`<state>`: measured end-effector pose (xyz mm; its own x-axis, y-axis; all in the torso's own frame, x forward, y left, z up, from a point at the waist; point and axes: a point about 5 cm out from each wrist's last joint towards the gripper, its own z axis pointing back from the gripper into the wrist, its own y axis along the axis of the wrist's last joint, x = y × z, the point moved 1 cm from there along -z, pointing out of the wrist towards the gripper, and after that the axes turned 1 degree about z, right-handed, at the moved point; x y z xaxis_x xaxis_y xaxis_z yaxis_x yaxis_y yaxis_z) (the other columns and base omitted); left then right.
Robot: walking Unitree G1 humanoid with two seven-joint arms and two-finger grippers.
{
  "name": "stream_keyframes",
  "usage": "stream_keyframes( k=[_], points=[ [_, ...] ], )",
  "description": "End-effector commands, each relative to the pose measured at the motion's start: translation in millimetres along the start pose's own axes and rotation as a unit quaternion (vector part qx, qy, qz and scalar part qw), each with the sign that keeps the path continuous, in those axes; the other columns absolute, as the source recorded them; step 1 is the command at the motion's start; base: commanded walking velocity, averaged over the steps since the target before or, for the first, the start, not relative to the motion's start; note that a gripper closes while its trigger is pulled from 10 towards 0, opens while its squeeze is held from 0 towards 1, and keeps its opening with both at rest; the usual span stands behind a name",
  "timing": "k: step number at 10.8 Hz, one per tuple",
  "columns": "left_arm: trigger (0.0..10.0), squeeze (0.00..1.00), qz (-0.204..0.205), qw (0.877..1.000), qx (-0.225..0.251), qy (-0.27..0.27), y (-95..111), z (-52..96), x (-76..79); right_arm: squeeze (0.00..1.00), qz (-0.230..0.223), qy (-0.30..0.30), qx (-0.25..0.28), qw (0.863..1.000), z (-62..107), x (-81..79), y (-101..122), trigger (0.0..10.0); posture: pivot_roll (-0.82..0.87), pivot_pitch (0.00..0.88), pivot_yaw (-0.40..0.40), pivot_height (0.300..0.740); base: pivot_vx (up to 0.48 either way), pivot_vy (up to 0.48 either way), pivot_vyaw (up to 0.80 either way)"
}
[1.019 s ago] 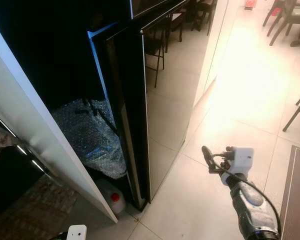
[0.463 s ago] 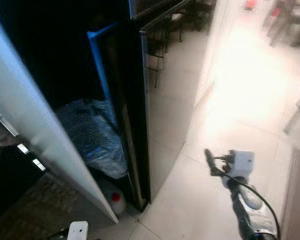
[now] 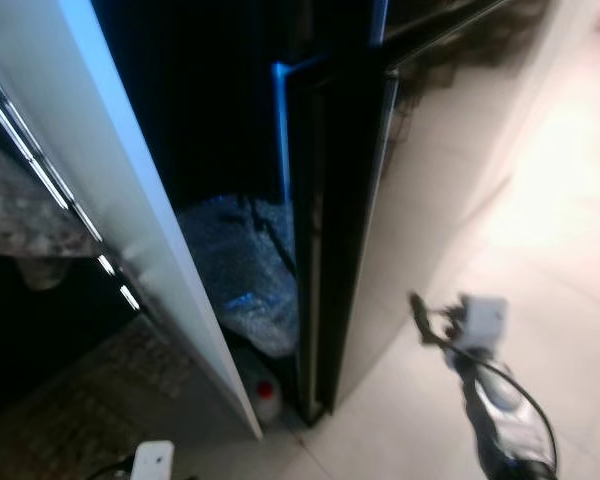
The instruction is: Restocking fridge
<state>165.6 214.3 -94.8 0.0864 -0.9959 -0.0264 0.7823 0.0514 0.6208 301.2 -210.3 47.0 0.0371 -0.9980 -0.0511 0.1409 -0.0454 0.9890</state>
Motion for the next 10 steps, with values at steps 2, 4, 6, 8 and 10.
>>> stream_keyframes(
  k=[2, 4, 6, 8, 10],
  points=[
    [10.0, 0.00, 0.003, 1.000, -0.004, 0.001, -1, -0.1, 2.2, 0.00, 0.007, -0.010, -0.005, 1.000, 3.5, 9.0, -3, 10.0, -0.09, 0.000, 0.057, 0.740, 0.000, 0.000, 0.51],
    [10.0, 0.00, 0.003, 1.000, -0.003, 0.001, -1, -0.1, 2.6, 0.00, 0.006, -0.011, -0.002, 1.000, 3.5, 10.6, -2, 10.0, -0.09, 0.000, 0.058, 0.740, 0.000, 0.000, 0.53],
    [10.0, 0.00, 0.003, 1.000, -0.003, 0.001, -2, 0.0, 2.5, 0.00, 0.003, -0.014, -0.005, 1.000, 4.4, 12.3, -3, 10.0, -0.09, 0.000, 0.058, 0.740, 0.000, 0.000, 0.00],
    [10.0, 0.00, 0.004, 1.000, -0.009, 0.003, -7, 1.6, 0.3, 0.00, 0.000, -0.031, -0.011, 0.999, 11.6, 22.9, -8, 10.0, -0.09, 0.011, 0.057, 0.740, 0.000, 0.000, 0.00],
    [10.0, 0.00, 0.006, 1.000, -0.014, 0.003, -10, 2.8, -0.8, 0.00, 0.009, -0.037, -0.019, 0.999, 20.2, 34.9, -12, 10.0, -0.09, 0.014, 0.056, 0.740, 0.000, 0.000, 0.00]
  ],
)
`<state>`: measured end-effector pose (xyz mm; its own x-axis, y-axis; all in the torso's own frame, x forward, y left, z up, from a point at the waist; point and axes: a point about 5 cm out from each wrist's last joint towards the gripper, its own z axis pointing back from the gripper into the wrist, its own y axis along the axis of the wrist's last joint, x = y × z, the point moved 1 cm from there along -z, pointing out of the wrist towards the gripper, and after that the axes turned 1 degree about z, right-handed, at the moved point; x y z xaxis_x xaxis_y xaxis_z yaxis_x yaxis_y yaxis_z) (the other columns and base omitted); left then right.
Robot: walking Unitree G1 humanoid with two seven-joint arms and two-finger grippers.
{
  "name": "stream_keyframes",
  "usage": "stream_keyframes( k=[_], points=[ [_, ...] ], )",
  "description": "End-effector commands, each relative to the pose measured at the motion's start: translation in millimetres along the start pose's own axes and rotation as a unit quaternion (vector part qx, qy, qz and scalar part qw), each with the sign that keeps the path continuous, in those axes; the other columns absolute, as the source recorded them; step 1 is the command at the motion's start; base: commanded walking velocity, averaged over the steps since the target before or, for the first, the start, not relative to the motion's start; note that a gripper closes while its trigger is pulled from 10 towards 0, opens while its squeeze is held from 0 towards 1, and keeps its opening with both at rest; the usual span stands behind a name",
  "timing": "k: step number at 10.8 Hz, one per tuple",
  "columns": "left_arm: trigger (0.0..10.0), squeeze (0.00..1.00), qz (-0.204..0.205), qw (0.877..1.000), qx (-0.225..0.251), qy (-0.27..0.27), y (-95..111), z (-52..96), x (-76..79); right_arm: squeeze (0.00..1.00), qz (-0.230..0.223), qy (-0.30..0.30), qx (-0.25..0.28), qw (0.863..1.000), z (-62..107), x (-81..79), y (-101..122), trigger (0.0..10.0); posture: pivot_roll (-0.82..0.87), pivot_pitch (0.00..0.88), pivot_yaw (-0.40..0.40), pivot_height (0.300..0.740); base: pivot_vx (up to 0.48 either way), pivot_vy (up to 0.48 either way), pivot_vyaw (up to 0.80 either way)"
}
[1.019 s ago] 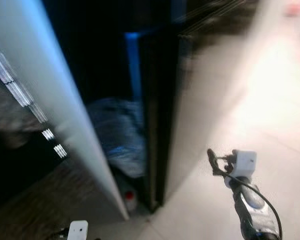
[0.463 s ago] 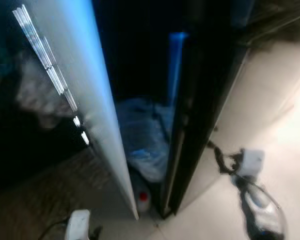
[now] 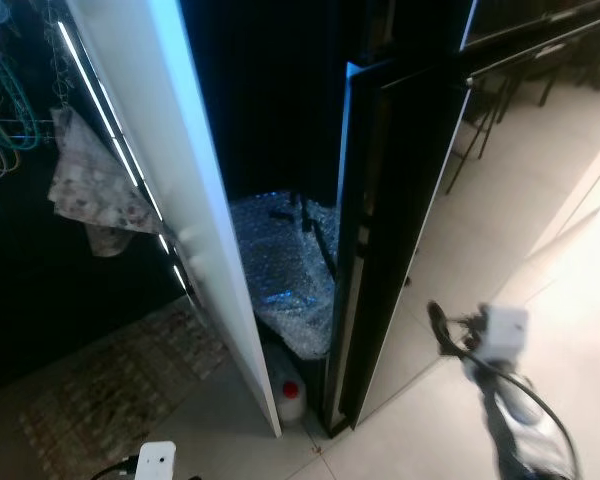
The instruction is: Restocking fridge
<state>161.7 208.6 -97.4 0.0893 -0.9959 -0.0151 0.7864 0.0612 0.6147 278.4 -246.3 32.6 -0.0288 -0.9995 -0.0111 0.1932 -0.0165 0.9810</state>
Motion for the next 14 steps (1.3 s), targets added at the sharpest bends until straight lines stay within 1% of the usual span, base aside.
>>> stream_keyframes(
  k=[1, 2, 3, 4, 5, 7, 8, 9, 10, 11, 13, 14],
  points=[
    [10.0, 0.00, 0.002, 1.000, -0.011, 0.007, -6, 2.3, -6.3, 0.00, -0.004, 0.000, 0.006, 1.000, 2.0, 6.2, 3, 10.0, -0.09, 0.020, 0.055, 0.740, 0.000, 0.000, 0.00],
    [10.0, 0.00, 0.002, 1.000, -0.015, 0.008, -8, 2.7, -6.1, 0.00, -0.003, 0.023, 0.008, 1.000, 5.7, 9.0, 5, 10.0, -0.09, 0.020, 0.055, 0.740, 0.000, 0.000, 0.00],
    [10.0, 0.00, 0.002, 1.000, -0.016, 0.008, -9, 2.7, -6.0, 0.00, -0.005, 0.043, 0.012, 0.999, 7.1, 7.9, 7, 10.0, -0.09, 0.026, 0.054, 0.740, 0.000, 0.000, 0.00],
    [10.0, 0.00, 0.002, 1.000, -0.017, 0.007, -9, 2.7, -5.2, 0.00, -0.008, 0.085, 0.023, 0.996, 10.4, 6.7, 14, 10.0, -0.09, 0.030, 0.053, 0.740, 0.000, 0.000, 0.00],
    [10.0, 0.00, 0.001, 1.000, -0.018, 0.006, -9, 2.8, -4.9, 0.00, -0.010, 0.110, 0.029, 0.993, 11.6, 6.6, 19, 10.0, -0.09, 0.032, 0.055, 0.740, 0.000, 0.000, 0.00],
    [10.0, 0.00, 0.000, 1.000, -0.017, 0.005, -10, 2.7, -4.3, 0.00, 0.001, 0.152, 0.022, 0.988, 11.9, 5.0, 23, 10.0, -0.10, 0.038, 0.053, 0.740, 0.000, 0.000, 0.00],
    [10.0, 0.00, 0.001, 1.000, -0.016, 0.005, -9, 2.6, -4.1, 0.00, 0.010, 0.180, 0.017, 0.983, 12.4, 4.3, 24, 10.0, -0.09, 0.041, 0.054, 0.740, 0.000, 0.000, 0.00],
    [10.0, 0.00, 0.002, 1.000, -0.015, 0.005, -9, 2.6, -4.3, 0.00, 0.009, 0.192, 0.016, 0.981, 12.7, 3.6, 26, 10.0, -0.09, 0.043, 0.054, 0.740, 0.000, 0.000, 0.00],
    [10.0, 0.00, 0.002, 1.000, -0.012, 0.005, -8, 2.7, -6.2, 0.00, 0.029, 0.242, 0.008, 0.970, 12.1, -0.7, 32, 10.0, -0.09, 0.044, 0.055, 0.740, 0.000, 0.000, 0.00],
    [10.0, 0.00, 0.003, 1.000, -0.010, 0.005, -7, 2.8, -7.2, 0.00, 0.036, 0.249, 0.011, 0.968, 10.4, -1.0, 37, 10.0, -0.09, 0.044, 0.055, 0.740, 0.000, 0.000, 0.00],
    [10.0, 0.00, 0.003, 1.000, -0.006, 0.007, -6, 2.8, -8.7, 0.00, 0.047, 0.245, 0.024, 0.968, -0.1, -2.1, 48, 10.0, -0.09, 0.045, 0.056, 0.740, 0.000, 0.000, 0.00],
    [10.0, 0.00, 0.002, 1.000, -0.005, 0.007, -5, 2.7, -8.5, 0.00, 0.060, 0.254, 0.028, 0.965, -4.4, -11.8, 49, 10.0, -0.09, 0.044, 0.056, 0.740, 0.000, 0.000, 0.00]
  ],
)
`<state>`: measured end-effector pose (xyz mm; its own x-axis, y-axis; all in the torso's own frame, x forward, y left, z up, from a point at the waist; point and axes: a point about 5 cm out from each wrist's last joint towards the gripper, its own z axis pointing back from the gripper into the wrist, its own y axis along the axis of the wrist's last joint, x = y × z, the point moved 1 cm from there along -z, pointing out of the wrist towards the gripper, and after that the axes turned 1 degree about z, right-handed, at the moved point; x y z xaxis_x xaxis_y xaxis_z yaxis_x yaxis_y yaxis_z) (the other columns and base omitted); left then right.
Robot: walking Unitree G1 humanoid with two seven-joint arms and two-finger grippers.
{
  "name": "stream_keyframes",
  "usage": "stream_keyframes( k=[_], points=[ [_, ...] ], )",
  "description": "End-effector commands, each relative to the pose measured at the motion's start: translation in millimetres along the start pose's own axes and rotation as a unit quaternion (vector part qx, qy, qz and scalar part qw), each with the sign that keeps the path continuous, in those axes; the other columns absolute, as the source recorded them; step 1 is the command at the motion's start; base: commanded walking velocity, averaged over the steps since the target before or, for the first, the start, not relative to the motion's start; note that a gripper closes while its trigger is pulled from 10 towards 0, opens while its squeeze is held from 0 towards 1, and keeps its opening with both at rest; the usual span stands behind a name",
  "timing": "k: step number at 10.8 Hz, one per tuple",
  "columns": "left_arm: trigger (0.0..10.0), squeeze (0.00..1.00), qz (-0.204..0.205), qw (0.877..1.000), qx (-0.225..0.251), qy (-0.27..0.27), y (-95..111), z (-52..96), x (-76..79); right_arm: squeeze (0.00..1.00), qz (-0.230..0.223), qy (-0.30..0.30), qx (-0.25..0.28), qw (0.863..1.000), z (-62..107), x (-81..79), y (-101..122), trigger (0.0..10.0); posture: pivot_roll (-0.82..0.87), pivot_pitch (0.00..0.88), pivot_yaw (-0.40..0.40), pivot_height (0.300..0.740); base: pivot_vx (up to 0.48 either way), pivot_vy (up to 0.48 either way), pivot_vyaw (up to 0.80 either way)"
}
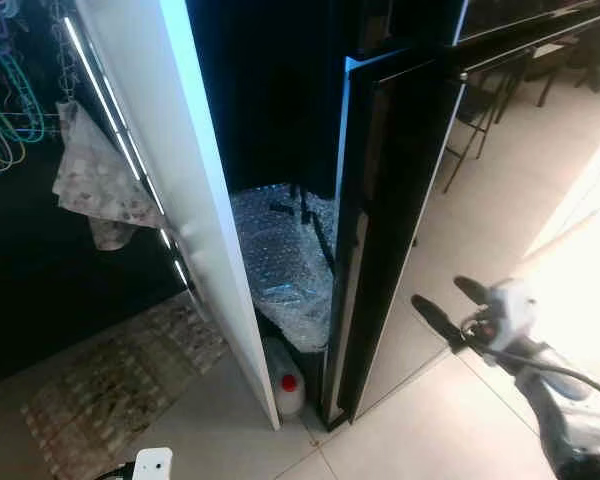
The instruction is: Restocking fridge
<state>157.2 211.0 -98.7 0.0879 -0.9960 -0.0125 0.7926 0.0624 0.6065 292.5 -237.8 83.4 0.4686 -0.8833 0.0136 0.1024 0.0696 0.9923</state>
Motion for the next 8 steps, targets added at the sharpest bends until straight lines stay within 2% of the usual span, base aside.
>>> stream_keyframes(
  k=[1, 3, 8],
  points=[
    [10.0, 0.00, 0.002, 1.000, 0.000, 0.009, -1, 1.1, -5.6, 0.00, 0.002, 0.016, -0.003, 1.000, -7.0, -7.9, -1, 10.0, -0.09, 0.044, 0.056, 0.740, 0.000, 0.000, 0.00],
    [10.0, 0.00, 0.002, 1.000, -0.001, 0.011, -3, 1.7, -6.8, 0.00, 0.016, 0.042, 0.002, 0.999, -20.3, -18.6, 4, 10.0, -0.09, 0.045, 0.056, 0.740, 0.000, 0.000, 0.00],
    [10.0, 0.00, 0.002, 1.000, -0.002, 0.010, -3, 1.8, -6.1, 0.00, 0.009, 0.110, 0.026, 0.994, -41.0, -41.5, 17, 10.0, -0.08, 0.045, 0.061, 0.740, 0.000, 0.000, 0.00]
  ],
)
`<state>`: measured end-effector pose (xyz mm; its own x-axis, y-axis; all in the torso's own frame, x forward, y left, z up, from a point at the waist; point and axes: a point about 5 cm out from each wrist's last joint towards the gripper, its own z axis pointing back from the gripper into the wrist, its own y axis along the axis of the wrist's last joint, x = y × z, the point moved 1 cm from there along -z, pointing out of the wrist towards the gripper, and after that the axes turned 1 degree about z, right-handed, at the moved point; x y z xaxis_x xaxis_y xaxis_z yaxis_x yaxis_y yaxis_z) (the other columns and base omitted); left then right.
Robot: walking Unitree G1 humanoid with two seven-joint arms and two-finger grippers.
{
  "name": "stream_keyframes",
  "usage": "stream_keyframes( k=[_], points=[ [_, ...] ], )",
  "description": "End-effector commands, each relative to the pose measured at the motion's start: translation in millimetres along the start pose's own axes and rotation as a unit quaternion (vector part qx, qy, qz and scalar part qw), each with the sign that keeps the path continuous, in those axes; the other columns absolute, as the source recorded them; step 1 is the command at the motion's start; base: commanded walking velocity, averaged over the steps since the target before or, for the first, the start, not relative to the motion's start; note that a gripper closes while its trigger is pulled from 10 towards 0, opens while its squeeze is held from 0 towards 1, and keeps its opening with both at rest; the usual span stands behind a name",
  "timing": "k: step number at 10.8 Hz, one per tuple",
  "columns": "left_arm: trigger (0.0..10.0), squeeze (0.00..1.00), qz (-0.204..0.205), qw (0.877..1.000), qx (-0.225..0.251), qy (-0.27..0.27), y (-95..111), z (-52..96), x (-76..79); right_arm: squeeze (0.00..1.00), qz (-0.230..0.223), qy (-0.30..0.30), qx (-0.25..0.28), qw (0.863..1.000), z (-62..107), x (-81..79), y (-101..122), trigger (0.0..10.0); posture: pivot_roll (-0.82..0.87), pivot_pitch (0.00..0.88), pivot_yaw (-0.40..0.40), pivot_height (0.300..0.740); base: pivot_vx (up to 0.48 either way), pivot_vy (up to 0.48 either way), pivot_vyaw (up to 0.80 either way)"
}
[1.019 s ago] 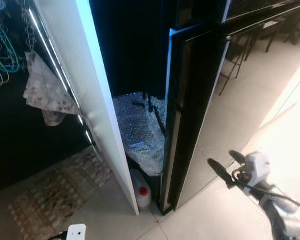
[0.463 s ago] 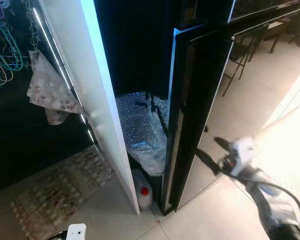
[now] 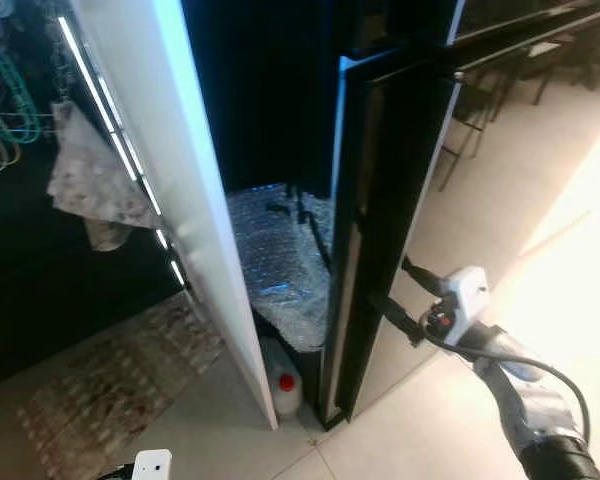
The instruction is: Restocking fridge
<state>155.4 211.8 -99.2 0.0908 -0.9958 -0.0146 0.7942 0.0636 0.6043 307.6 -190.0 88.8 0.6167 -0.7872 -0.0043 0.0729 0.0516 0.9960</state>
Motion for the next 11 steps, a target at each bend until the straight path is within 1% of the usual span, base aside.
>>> stream_keyframes(
  k=[1, 3, 4, 5, 6, 8, 9, 11],
  points=[
    [10.0, 0.00, 0.001, 1.000, 0.000, 0.008, -1, 1.1, -5.6, 0.00, 0.005, 0.039, 0.017, 0.999, -14.3, -9.4, 11, 10.0, -0.08, 0.043, 0.062, 0.740, 0.000, 0.000, 0.00],
    [10.0, 0.00, 0.002, 1.000, 0.003, 0.008, 1, 0.4, -3.9, 0.00, 0.003, 0.061, 0.022, 0.998, -29.8, -15.9, 14, 10.0, -0.07, 0.041, 0.062, 0.740, 0.000, 0.000, 0.00],
    [10.0, 0.00, 0.002, 1.000, 0.004, 0.008, 1, 0.3, -3.8, 0.00, 0.000, 0.068, 0.024, 0.997, -34.1, -18.4, 15, 10.0, -0.07, 0.041, 0.063, 0.740, 0.000, 0.000, 0.00],
    [10.0, 0.00, 0.001, 1.000, 0.004, 0.008, 1, 0.4, -3.6, 0.00, -0.008, 0.082, 0.030, 0.996, -43.8, -22.9, 18, 10.0, -0.07, 0.041, 0.064, 0.740, 0.000, 0.000, 0.00],
    [10.0, 0.00, 0.002, 1.000, 0.005, 0.009, 1, 0.5, -4.3, 0.00, -0.015, 0.083, 0.034, 0.996, -47.4, -23.7, 19, 10.0, -0.07, 0.040, 0.064, 0.740, 0.000, 0.000, 0.00],
    [10.0, 0.00, 0.002, 1.000, 0.006, 0.010, 0, 1.4, -7.4, 0.00, -0.030, 0.086, 0.040, 0.995, -63.2, -27.4, 22, 10.0, -0.06, 0.038, 0.067, 0.740, 0.000, 0.000, 0.00],
    [10.0, 0.00, 0.000, 1.000, 0.010, 0.010, 2, 1.1, -7.8, 0.00, -0.037, 0.088, 0.046, 0.994, -72.8, -30.0, 26, 10.0, -0.06, 0.036, 0.069, 0.740, 0.000, 0.000, 0.00],
    [10.0, 0.00, 0.000, 1.000, 0.012, 0.010, 4, 0.5, -7.0, 0.00, -0.043, 0.088, 0.055, 0.994, -85.3, -33.8, 34, 10.0, -0.06, 0.035, 0.070, 0.740, 0.000, 0.000, 0.00]
  ],
)
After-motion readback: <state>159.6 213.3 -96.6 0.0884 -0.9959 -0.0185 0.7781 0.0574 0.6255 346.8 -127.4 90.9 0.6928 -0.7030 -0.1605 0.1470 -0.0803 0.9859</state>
